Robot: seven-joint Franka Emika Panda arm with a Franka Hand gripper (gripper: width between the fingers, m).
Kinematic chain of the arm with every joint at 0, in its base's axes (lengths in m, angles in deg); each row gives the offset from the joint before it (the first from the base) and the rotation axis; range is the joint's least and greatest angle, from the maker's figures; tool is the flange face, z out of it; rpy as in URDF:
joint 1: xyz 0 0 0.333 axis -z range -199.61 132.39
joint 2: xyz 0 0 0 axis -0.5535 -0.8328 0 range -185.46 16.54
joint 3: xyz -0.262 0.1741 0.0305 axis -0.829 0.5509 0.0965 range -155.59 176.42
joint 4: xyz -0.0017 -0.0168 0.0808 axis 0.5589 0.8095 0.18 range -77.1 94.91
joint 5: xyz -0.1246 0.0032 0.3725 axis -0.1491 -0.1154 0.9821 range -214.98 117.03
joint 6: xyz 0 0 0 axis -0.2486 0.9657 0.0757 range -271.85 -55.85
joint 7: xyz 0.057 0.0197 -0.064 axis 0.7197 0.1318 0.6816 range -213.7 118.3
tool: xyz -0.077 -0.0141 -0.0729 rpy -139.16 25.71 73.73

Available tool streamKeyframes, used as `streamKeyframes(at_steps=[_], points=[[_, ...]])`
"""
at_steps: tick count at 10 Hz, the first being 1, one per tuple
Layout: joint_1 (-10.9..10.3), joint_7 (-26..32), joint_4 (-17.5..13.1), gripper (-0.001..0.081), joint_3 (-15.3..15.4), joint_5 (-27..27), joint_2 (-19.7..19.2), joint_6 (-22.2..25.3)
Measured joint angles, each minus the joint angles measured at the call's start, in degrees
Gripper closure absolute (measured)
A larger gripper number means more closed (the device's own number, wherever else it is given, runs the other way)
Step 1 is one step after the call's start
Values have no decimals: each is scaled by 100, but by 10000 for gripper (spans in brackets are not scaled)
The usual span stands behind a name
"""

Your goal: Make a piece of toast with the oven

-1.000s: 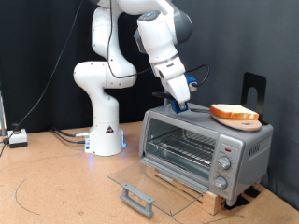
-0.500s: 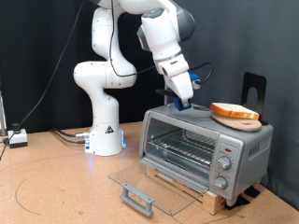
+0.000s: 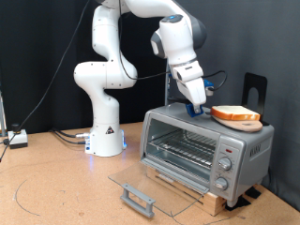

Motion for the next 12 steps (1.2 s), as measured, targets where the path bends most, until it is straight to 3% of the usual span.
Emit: streamKeyframes(at_steps=[3,6,8,12], points=[[9,-99,-111,383,168,10,-255,-222],[3,18,-191,383,150,273,-309,-320],[-20,350,-200,383,-7,596,-250,-312],[-15,547,-214,383,-376,716,-103,-38]])
